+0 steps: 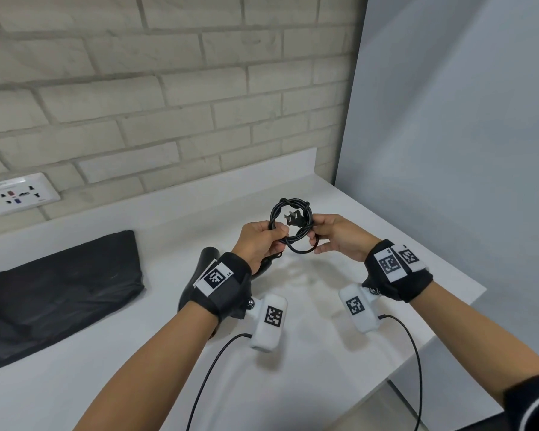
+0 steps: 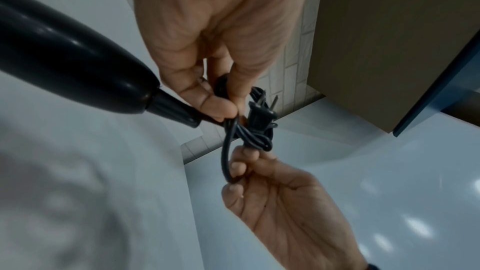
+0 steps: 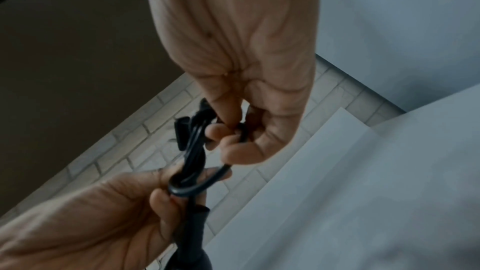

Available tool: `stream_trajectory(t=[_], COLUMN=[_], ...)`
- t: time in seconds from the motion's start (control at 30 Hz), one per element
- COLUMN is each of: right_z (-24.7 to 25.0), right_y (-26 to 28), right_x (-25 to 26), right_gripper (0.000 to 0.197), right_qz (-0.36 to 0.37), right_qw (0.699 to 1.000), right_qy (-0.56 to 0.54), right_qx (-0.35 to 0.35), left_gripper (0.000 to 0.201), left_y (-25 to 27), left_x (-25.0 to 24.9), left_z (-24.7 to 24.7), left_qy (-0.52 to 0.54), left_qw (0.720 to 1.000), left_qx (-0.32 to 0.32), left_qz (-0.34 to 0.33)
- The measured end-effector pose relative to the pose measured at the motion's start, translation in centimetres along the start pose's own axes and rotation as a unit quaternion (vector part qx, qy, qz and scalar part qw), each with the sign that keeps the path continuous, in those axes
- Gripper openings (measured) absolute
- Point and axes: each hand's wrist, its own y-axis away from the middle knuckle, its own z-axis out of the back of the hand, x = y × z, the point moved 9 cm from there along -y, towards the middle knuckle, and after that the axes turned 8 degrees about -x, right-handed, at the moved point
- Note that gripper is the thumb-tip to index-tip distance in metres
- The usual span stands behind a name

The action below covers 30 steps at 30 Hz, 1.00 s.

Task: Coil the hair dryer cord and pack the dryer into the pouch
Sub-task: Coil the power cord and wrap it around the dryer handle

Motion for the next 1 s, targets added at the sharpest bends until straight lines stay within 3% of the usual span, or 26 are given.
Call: stream_trajectory(t=[0.13,0.2,0.3,0.37,0.43,0.63,0.83,1.0], right_z=[-0.1,0.4,0.7,-0.1,-0.3,-1.0,0.0,0.7], right_y=[0.3,0.5,1.4,1.9,1.9,1.6,0.0,-0.6], right_x=[1.6,2.5,4.4,4.9,5.1,4.9,3.6,2.6], right_gripper=[0.027,0.031,0.062,0.058,0.048,0.033,0.034,0.039], right_qz=[0.014,0.059,0.188,0.239,0.253,0.268,0.207,0.149], right_qw=[1.000,0.991,0.926,0.894,0.885,0.893,0.956,0.972], right_qy=[-0.008,0.078,0.247,0.308,0.325,0.310,0.104,-0.010], right_qx=[-0.007,-0.086,-0.215,-0.220,-0.217,-0.187,-0.182,-0.179], left_gripper=[0.014,0.015,0.017,0.019,0.021,0.018,0.007,0.010], left_y=[-0.2,-0.3,-0.1,0.0,0.0,-0.1,0.1,0.4], left_x=[-0.1,0.0,0.2,0.2,0.2,0.1,-0.1,-0.4], left_z=[0.1,0.0,-0.3,-0.3,-0.3,-0.4,-0.1,0.3], left_qy=[0.004,0.000,0.013,0.020,0.017,0.012,0.043,0.085], left_qw=[1.000,1.000,0.999,0.999,0.999,0.999,0.999,0.994], left_qx=[-0.019,-0.026,-0.029,-0.036,-0.043,-0.033,0.005,0.056], left_qz=[-0.008,-0.007,-0.005,-0.010,-0.014,-0.009,-0.030,-0.047])
